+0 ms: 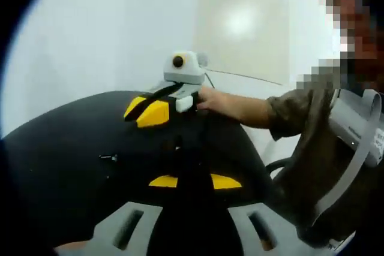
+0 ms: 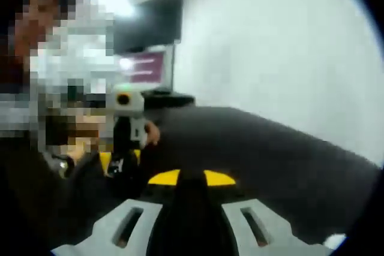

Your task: Pick up three earphones and place each one into its charging case using tactile feedback, ensure that each earphone is properly inserted and securely positioned inside the case.

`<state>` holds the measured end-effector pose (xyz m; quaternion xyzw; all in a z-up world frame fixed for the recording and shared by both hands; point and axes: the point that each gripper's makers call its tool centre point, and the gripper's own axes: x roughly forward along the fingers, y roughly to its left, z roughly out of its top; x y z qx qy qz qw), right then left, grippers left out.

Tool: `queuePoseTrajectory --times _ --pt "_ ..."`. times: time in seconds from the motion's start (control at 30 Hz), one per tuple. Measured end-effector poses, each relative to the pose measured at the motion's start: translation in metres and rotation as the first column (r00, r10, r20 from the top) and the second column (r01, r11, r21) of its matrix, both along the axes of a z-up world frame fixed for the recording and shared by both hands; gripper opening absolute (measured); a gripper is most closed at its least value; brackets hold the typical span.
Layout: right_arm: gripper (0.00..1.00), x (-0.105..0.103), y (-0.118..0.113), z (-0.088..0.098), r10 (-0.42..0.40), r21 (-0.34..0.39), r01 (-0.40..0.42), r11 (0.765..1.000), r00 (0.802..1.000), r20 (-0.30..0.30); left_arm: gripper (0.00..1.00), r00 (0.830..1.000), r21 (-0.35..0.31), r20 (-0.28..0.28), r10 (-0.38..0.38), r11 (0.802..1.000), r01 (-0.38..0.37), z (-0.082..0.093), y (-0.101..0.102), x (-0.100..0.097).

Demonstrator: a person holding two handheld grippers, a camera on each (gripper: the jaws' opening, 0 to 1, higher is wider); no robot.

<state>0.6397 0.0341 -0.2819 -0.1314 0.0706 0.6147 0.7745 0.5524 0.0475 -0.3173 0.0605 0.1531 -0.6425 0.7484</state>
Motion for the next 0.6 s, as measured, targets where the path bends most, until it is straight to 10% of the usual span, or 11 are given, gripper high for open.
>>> queuePoseTrajectory --times 0.33,0.6 --pt "0.21 0.02 0.025 -0.038 0.035 -0.202 -0.025 0.979 0.998 0.047 0.15 0.998 0.016 0.062 -0.004 1.0 0.003 -0.002 -0.003 0.008" --pt "0.15 0.024 0.012 -0.031 -0.009 -0.125 0.005 0.992 0.999 -0.036 0.15 0.997 0.021 0.074 -0.007 1.0 0.006 -0.003 -0.003 0.01"
